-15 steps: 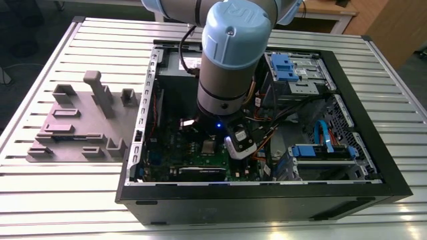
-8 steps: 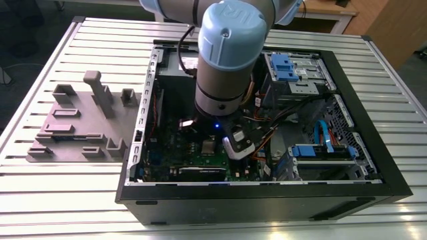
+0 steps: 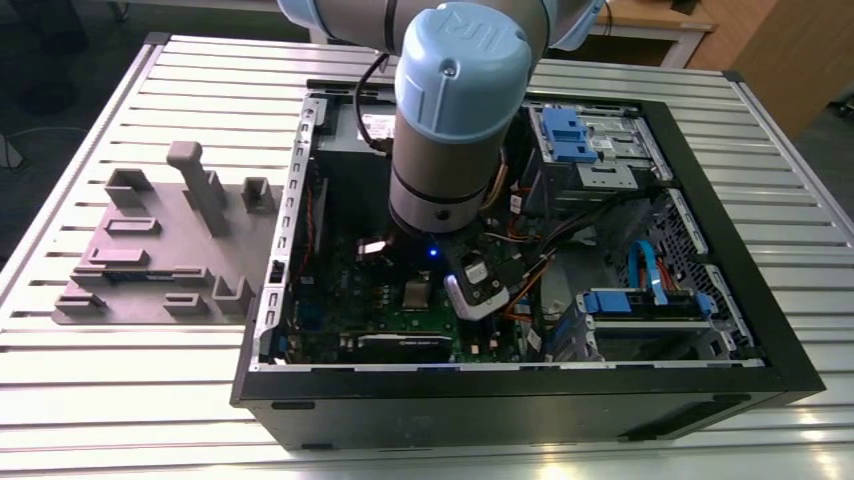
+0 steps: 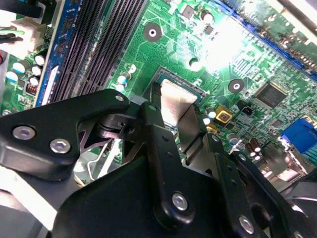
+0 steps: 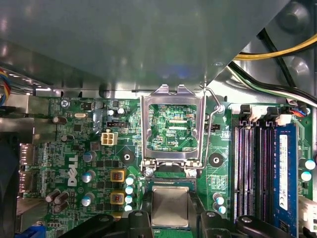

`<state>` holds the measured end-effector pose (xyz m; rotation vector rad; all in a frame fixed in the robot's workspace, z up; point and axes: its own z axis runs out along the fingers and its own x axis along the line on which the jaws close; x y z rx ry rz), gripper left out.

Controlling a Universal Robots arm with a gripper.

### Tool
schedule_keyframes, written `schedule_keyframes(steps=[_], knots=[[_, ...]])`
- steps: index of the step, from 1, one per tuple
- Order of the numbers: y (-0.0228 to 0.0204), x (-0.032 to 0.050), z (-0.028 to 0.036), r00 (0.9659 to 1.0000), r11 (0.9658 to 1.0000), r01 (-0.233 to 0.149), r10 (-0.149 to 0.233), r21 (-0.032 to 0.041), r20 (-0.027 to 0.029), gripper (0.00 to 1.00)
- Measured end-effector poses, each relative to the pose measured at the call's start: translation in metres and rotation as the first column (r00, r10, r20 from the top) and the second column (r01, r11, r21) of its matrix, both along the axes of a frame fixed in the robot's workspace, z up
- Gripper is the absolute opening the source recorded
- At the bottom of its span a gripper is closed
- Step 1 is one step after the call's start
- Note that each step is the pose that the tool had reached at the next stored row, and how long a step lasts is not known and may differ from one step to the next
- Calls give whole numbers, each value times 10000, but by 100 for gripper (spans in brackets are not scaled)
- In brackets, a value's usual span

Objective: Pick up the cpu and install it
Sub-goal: 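Place the cpu into insertion slot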

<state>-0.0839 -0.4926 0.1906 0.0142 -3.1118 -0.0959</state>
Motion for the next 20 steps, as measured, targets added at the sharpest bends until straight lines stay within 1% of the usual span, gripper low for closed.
schedule_keyframes(steps=[6, 7, 14, 20], knots=[[-1, 0, -1, 10000, 10000, 1, -1, 1, 0, 40], [-2, 0, -1, 10000, 10000, 0, 0, -2, 1, 46], [-1, 1, 1, 10000, 10000, -1, 1, -18, 0, 46], [-1, 0, 29, 10000, 10000, 0, 0, -17, 0, 46]])
